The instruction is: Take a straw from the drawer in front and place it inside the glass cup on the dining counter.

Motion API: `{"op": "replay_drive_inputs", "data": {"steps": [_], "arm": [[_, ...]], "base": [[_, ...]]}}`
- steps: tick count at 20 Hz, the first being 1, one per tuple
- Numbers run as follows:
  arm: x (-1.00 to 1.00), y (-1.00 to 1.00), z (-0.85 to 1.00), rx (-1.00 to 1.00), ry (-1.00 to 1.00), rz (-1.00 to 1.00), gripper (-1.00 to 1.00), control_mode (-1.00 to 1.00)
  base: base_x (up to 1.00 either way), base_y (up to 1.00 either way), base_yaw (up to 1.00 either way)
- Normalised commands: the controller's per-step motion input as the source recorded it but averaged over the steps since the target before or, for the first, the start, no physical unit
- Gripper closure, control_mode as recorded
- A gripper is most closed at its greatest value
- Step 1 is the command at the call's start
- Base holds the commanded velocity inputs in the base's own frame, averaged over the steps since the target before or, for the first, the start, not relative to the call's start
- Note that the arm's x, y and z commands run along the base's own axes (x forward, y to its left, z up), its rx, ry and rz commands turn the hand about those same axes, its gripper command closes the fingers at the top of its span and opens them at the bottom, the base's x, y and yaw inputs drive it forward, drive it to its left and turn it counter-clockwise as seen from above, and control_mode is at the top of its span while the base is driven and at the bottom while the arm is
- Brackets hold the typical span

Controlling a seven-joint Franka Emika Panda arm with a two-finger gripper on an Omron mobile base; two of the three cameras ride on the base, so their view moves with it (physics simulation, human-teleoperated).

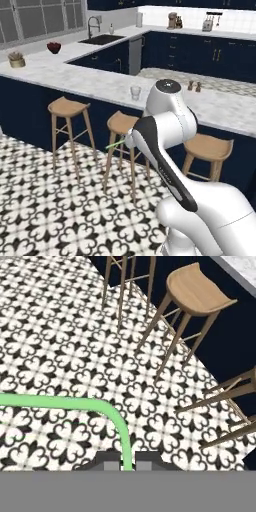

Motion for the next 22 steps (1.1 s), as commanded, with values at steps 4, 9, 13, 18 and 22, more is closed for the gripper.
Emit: {"op": "replay_drive_inputs", "data": {"steps": [4,9,13,18,22], "arm": [[0.0,0.0,0.0,0.0,0.0,0.0,1.0,1.0],[0.0,0.0,0.0,0.0,0.0,0.0,1.0,1.0],[0.0,0.0,0.0,0.0,0.0,0.0,1.0,1.0],[0.0,0.0,0.0,0.0,0.0,0.0,1.0,1.0],[0.0,0.0,0.0,0.0,0.0,0.0,1.0,1.0]], "base": [[0.64,0.82,-0.57],[0.55,0.78,-0.59],[0.53,0.73,-0.58],[0.6,0.57,-0.57],[0.65,0.64,-0.54]]}}
